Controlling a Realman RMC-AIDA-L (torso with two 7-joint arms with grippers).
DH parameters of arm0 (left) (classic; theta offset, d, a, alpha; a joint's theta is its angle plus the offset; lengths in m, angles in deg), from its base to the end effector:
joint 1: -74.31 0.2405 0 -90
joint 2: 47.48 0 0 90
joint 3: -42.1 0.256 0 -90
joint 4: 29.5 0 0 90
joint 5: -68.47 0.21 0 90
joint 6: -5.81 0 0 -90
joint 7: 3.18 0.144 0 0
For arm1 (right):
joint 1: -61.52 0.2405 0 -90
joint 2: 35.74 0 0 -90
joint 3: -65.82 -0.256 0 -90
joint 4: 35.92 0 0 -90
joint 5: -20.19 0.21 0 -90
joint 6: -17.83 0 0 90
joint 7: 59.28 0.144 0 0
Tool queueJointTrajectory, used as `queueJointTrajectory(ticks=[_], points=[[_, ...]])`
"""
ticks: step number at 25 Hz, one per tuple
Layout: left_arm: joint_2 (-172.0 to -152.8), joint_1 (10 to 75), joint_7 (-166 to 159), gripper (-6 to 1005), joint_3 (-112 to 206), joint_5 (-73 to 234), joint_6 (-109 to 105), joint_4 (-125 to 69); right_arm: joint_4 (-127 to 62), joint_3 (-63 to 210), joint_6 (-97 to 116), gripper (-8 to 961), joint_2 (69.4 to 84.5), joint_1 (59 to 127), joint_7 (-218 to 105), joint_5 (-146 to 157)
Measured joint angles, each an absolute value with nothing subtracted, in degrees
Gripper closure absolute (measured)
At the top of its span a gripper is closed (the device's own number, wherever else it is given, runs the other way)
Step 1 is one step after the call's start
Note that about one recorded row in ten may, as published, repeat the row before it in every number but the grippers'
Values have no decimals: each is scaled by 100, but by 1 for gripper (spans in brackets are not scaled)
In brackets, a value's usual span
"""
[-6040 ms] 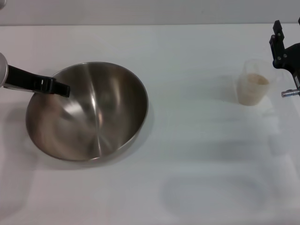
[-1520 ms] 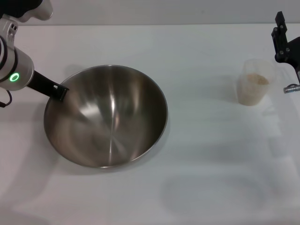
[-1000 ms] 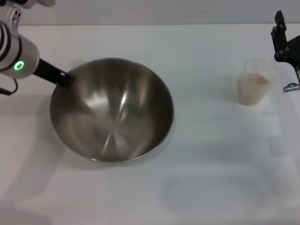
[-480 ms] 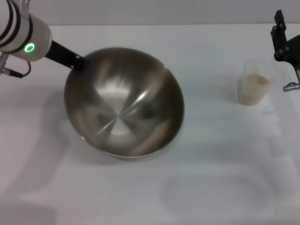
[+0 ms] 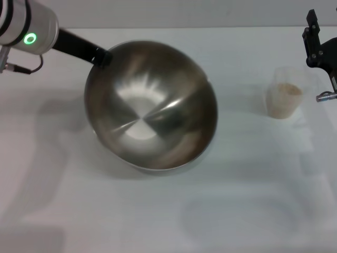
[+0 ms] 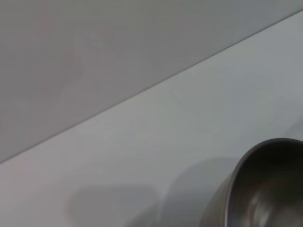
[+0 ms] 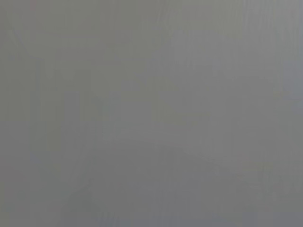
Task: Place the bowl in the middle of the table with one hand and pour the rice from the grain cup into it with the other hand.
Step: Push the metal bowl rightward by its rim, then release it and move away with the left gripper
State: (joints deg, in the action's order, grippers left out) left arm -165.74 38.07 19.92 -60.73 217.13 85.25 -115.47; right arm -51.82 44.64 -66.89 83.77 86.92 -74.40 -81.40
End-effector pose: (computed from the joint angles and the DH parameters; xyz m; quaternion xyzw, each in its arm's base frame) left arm -0.1305 0.3907 0.0355 -0.8956 -0.3265 0.0510 0.2977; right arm 0.2796 0.3133 -0.0154 -0.6627 0.0638 0.3148 0.6765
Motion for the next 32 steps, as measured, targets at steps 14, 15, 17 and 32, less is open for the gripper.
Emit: queueJointTrajectory(ticks=[14, 15, 17, 32], points=[[-16572, 3511, 2320, 961, -6099, 21407, 8685, -11464, -5265, 4464, -6692, 453, 8389, 8648, -7454, -8147], [-16572, 3507, 2338, 961, -6100, 21392, 8619, -11459, -5334, 4463, -6694, 453, 8389, 8644, -7588, -8148], [-16573, 3509, 2347, 961, -6100, 21391, 8577, -11450, -5383, 4464, -6693, 453, 8389, 8642, -7716, -8149], [-16597, 3449, 2536, 961, -5888, 21366, 7897, -10818, -5455, 4411, -6607, 453, 8362, 8639, -7455, -8125]])
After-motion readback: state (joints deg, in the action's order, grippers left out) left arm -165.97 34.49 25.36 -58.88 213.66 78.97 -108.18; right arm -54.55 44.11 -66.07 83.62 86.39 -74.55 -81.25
